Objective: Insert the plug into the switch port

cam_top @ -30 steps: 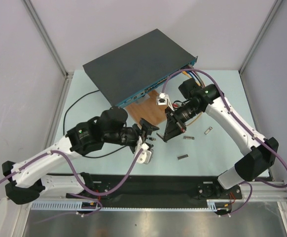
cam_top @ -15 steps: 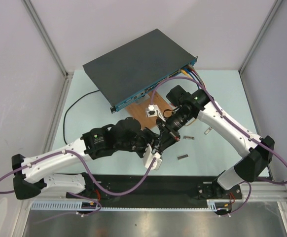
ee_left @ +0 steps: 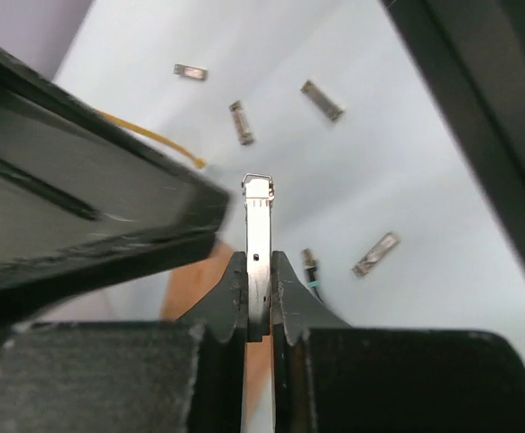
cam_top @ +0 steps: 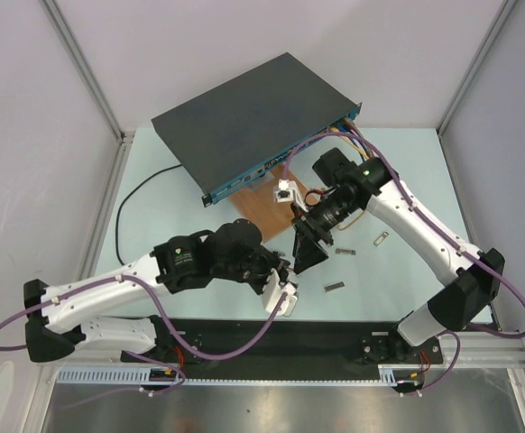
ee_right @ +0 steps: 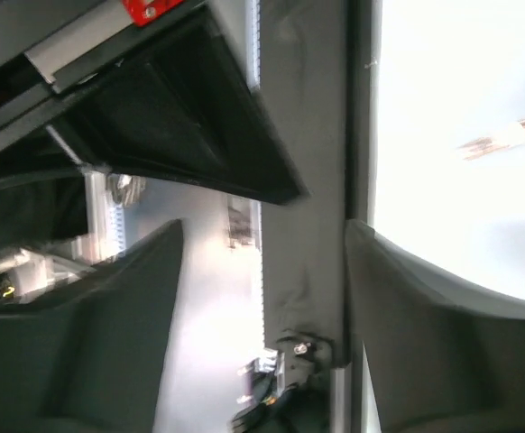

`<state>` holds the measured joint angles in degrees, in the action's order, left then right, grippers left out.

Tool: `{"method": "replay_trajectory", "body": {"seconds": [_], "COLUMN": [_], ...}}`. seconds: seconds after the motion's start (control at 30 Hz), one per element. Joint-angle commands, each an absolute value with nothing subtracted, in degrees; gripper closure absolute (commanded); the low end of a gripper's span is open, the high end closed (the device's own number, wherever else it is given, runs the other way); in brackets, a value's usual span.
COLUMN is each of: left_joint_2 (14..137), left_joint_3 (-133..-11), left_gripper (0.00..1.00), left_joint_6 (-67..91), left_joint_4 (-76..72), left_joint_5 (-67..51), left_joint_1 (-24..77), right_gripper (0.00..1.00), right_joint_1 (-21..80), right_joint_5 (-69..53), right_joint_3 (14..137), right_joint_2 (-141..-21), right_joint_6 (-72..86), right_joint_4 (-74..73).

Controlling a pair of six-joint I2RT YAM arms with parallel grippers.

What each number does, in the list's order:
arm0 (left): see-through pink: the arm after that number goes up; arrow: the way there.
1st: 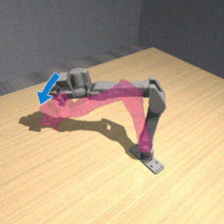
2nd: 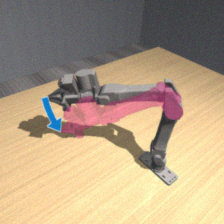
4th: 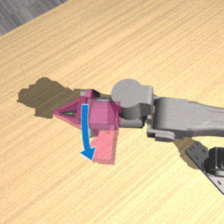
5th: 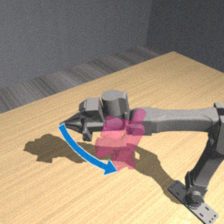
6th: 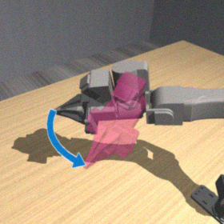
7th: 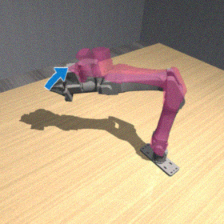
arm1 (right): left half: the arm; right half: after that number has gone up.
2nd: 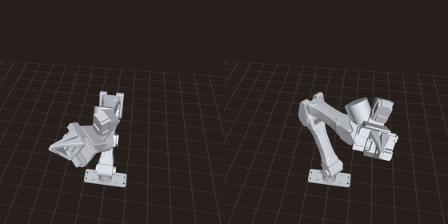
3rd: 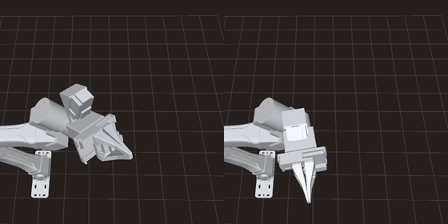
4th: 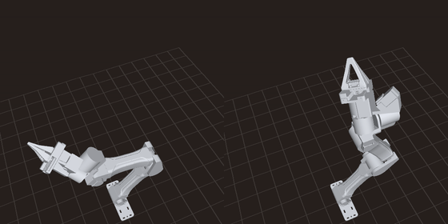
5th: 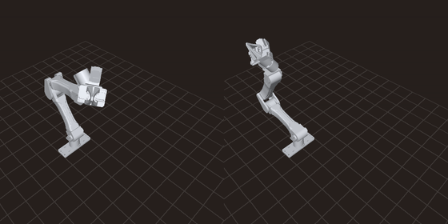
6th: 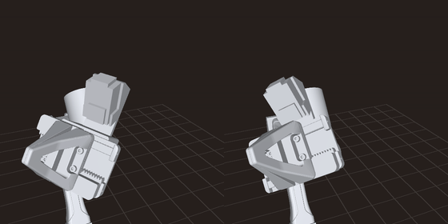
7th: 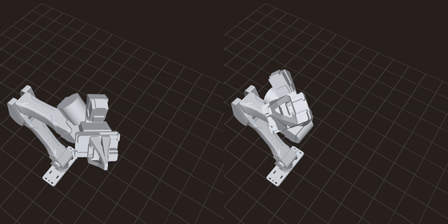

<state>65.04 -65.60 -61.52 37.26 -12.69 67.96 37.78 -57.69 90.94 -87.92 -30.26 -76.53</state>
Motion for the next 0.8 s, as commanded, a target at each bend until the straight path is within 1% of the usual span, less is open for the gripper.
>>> {"method": "replay_trajectory", "body": {"seconds": [0.0,0.03,0.13,0.2,0.27,0.3,0.37,0.4,0.43,0.53,0.6,0.67,0.7,0.77], "left_joint_2": [65.39,65.39,65.83,66.88,69.07,69.78,71.98,72.94,73.91,76.99,76.82,76.81,77.16,77.26], "left_joint_3": [-68.55,-69.08,-71.45,-73.9,-75.75,-77.59,-79.18,-80.23,-80.77,-81.74,-80.17,-79.46,-78.32,-76.65], "left_gripper": [1.0,1.0,1.0,1.0,1.0,1.0,1.0,1.0,1.0,1.0,1.0,1.0,1.0,1.0], "left_joint_6": [-53.56,-51.44,-39.76,-30.82,-24.9,-19.22,-12.43,-6.13,-3.37,5.87,10.52,12.82,15.96,21.5], "left_joint_4": [38.49,38.67,38.49,39.28,39.55,39.55,38.68,38.15,37.97,37.1,33.34,31.65,29.73,26.91], "left_joint_5": [-16.69,-18.35,-26.26,-30.91,-33.73,-36.88,-39.54,-41.64,-47.32,-53.85,-55.45,-56.77,-57.47,-60.19], "left_joint_1": [66.72,65.75,60.74,58.28,57.14,55.65,53.1,52.13,51.16,49.4,48.78,48.26,47.82,46.59], "right_gripper": [0.21,0.1,0.04,0.01,0.0,0.0,0.0,0.01,0.02,0.04,0.05,0.1,0.14,0.18], "right_joint_1": [32.9,30.61,22.17,18.74,17.05,17.05,18.19,18.63,19.59,24.07,28.2,31.97,33.04,35.41], "right_joint_5": [-55.73,-55.2,-55.11,-54.76,-51.34,-49.94,-46.15,-45.27,-42.91,-39.65,-37.28,-34.64,-33.85,-31.38], "right_joint_3": [94.48,94.4,92.91,90.54,89.13,87.9,86.23,85.26,83.17,78.6,75.95,73.23,72.86,73.03], "right_joint_2": [-85.53,-84.47,-78.94,-75.6,-70.68,-69.1,-64.27,-62.86,-60.93,-54.33,-49.15,-45.81,-45.53,-45.79], "right_joint_6": [-29.71,-28.66,-26.46,-24.7,-24.61,-24.87,-26.35,-27.24,-27.77,-33.56,-36.64,-39.28,-39.55,-40.25], "right_joint_4": [-75.06,-72.88,-67.78,-61.63,-56.63,-55.47,-52.31,-51.69,-50.64,-48.87,-47.73,-47.02,-46.85,-46.93]}}
